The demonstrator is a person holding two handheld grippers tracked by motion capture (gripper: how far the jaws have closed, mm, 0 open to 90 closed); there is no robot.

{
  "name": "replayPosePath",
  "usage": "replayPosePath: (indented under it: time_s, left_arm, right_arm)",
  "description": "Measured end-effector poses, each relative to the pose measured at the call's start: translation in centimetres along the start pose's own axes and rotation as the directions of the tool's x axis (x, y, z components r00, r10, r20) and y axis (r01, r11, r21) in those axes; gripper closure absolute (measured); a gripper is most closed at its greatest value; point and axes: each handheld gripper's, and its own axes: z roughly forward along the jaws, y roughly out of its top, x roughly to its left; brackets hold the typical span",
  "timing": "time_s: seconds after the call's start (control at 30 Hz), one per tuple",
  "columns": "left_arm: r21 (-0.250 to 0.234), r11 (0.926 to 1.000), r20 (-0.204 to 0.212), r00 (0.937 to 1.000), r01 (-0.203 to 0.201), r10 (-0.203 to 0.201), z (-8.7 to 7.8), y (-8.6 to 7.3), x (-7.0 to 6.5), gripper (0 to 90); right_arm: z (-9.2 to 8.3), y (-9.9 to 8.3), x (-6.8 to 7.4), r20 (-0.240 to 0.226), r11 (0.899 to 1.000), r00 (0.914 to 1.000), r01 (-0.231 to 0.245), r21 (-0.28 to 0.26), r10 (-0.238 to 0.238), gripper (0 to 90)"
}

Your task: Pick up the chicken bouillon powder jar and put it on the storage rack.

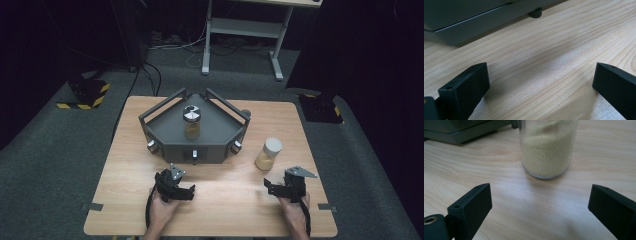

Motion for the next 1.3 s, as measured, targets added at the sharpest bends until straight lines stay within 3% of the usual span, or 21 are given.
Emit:
replayPosePath:
  time_s: [0.63, 0.87, 1.3]
  left_arm:
    - [0.0, 1.0, 0.0, 1.0, 0.0, 0.0, 0.0, 0.0, 0.0, 0.9]
    - [0.0, 1.0, 0.0, 1.0, 0.0, 0.0, 0.0, 0.0, 0.0, 0.9]
    - [0.0, 1.0, 0.0, 1.0, 0.0, 0.0, 0.0, 0.0, 0.0, 0.9]
  right_arm:
    - [3.4, 5.5, 1.3, 0.056, 0.999, 0.9975, -0.044, -0.008, 0.044, 11.6]
    - [3.9, 6.2, 1.9, 0.101, 0.999, 0.9941, -0.039, -0.028, 0.041, 17.5]
    - [4.1, 6.4, 2.5, 0.128, 0.999, 0.9913, -0.026, -0.037, 0.03, 30.2]
